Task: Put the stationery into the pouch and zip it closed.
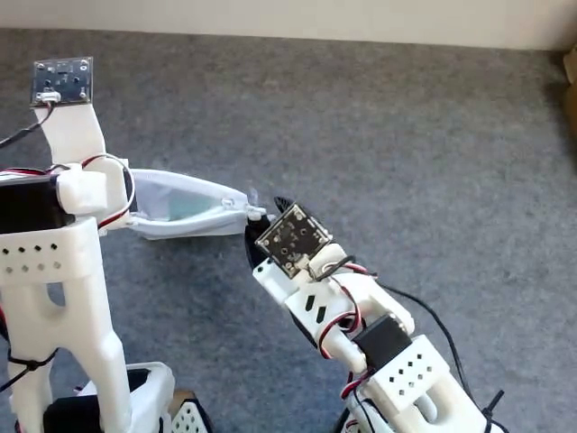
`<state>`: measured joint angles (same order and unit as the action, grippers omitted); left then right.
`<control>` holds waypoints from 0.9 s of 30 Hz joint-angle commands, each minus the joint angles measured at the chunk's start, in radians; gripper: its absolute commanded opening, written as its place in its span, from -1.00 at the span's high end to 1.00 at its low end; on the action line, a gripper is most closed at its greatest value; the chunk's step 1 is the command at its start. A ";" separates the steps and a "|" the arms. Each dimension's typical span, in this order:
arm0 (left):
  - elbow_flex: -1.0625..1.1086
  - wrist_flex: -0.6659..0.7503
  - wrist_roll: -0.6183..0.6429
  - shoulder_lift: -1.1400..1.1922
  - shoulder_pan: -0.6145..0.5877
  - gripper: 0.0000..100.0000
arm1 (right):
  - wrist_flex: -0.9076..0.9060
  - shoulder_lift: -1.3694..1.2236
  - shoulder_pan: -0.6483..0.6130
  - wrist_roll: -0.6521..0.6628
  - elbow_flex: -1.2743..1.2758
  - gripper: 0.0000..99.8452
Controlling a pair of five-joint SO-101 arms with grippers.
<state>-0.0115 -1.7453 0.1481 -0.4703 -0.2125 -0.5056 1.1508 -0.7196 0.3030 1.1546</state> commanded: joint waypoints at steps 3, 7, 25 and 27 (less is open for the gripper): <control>0.002 0.000 -0.008 -0.002 0.013 0.99 | 0.028 0.007 -0.012 0.037 -0.018 0.63; 0.002 0.000 -0.008 -0.002 0.013 0.99 | 0.031 -0.084 -0.012 0.038 -0.030 0.63; 0.004 0.000 -0.008 -0.001 0.013 0.99 | 0.035 -0.223 -0.012 0.038 -0.166 0.63; 0.004 0.008 -0.008 -0.001 0.013 0.99 | 0.031 -0.213 -0.012 0.038 -0.166 0.65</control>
<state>-0.0115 -1.7453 0.1481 -0.4703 -0.2125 -0.4918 0.9283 -0.7196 0.3291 1.0687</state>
